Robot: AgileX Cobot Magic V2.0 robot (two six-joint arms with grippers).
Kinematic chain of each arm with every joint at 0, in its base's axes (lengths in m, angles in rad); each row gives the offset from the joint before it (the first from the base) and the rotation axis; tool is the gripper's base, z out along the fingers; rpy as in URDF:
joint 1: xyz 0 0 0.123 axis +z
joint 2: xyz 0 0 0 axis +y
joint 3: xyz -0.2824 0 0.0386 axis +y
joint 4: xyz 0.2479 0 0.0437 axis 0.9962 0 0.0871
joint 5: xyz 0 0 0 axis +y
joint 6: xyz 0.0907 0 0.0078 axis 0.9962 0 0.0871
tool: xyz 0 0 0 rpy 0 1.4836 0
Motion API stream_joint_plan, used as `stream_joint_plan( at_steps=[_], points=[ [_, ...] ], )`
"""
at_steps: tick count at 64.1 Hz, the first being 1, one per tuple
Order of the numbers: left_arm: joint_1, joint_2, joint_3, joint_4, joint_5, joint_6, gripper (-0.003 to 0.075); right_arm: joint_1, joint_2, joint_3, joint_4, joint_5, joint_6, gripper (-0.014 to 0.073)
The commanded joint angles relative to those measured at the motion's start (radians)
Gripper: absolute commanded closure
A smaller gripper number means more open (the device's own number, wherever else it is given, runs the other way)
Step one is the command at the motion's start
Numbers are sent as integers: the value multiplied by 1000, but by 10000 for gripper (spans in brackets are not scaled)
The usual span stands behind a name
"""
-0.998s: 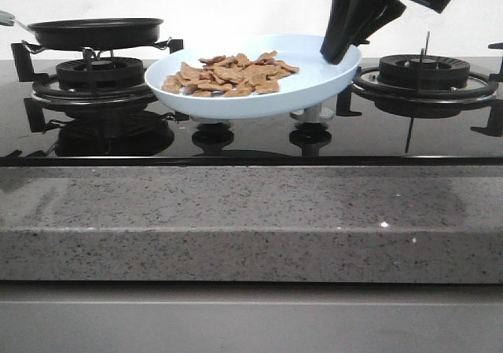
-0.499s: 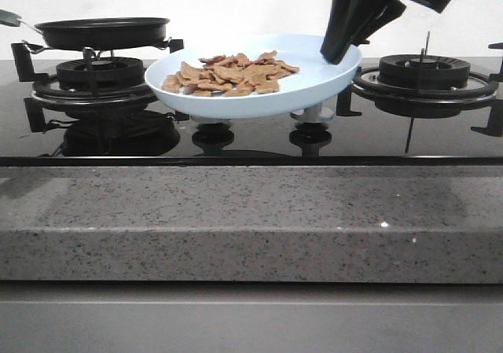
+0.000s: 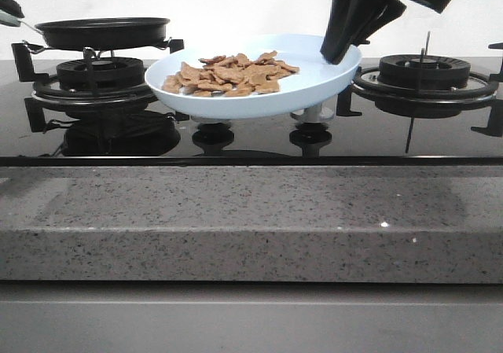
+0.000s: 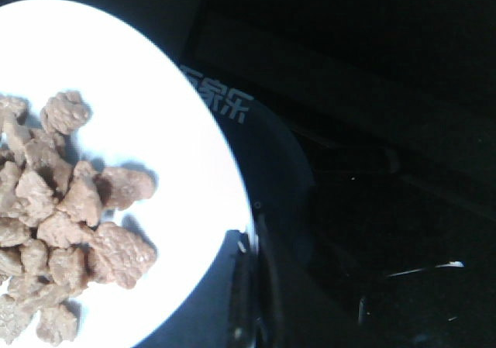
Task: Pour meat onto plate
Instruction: 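Return the pan to its burner with the left gripper and release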
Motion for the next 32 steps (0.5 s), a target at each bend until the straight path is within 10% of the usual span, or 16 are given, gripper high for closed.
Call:
stream_joint_plan(
  at_steps=[1,15,32],
  points=[
    [2,-54,-31,-54,48,-10,459,1,-60,-26,31,-26,-11,654],
    [2,-54,-31,-54,83,-10,706,1,-60,-26,31,-26,-11,654],
    [1,-100,-29,-25,78,-7,731,1,-60,-26,31,-26,-11,654]
  ],
)
